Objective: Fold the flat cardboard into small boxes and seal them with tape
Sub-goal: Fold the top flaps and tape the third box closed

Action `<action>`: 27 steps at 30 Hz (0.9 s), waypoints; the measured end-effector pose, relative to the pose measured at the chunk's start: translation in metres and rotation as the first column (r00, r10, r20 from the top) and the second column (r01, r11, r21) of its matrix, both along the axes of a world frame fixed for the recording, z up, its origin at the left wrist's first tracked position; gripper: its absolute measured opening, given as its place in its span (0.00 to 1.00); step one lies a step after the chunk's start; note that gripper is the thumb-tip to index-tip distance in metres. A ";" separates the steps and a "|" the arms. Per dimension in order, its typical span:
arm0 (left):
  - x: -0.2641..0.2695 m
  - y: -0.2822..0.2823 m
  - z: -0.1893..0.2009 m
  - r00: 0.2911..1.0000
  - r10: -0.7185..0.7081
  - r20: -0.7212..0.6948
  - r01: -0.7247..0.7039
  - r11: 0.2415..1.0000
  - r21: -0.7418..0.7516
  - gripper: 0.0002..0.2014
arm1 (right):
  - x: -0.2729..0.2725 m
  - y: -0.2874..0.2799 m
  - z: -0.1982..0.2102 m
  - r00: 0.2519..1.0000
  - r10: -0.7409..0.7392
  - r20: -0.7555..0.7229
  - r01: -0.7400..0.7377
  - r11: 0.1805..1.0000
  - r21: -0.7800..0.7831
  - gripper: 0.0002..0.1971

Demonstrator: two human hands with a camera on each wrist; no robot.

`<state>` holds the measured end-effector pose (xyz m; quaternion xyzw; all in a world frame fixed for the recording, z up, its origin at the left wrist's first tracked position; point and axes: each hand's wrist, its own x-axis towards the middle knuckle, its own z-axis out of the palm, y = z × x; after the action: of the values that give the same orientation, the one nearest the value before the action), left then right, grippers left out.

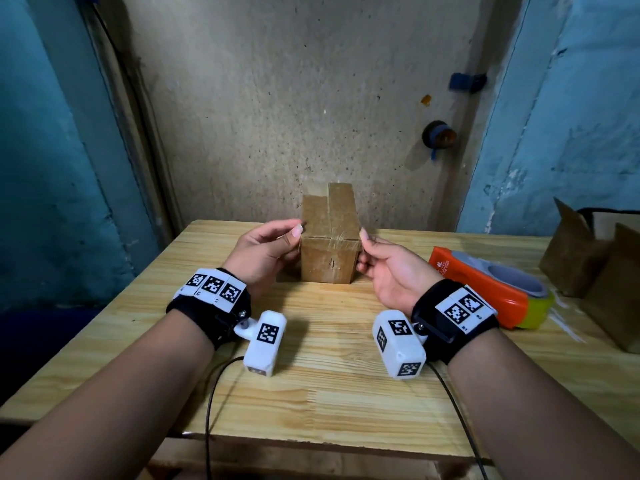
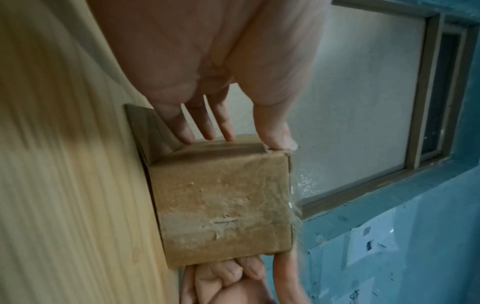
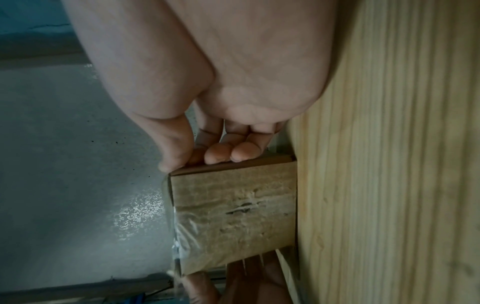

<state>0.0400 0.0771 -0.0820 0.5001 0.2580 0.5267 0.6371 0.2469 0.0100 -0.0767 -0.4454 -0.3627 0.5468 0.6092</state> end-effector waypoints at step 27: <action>-0.006 0.011 -0.001 0.998 0.023 -0.052 -0.011 0.977 0.213 0.18 | -0.006 -0.007 0.000 0.966 -0.139 0.218 0.068 0.949 0.306 0.23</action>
<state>0.0336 0.0882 -0.0833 0.5774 0.2216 0.5429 0.5682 0.2413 0.0034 -0.0766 -0.4295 -0.4864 0.3963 0.6495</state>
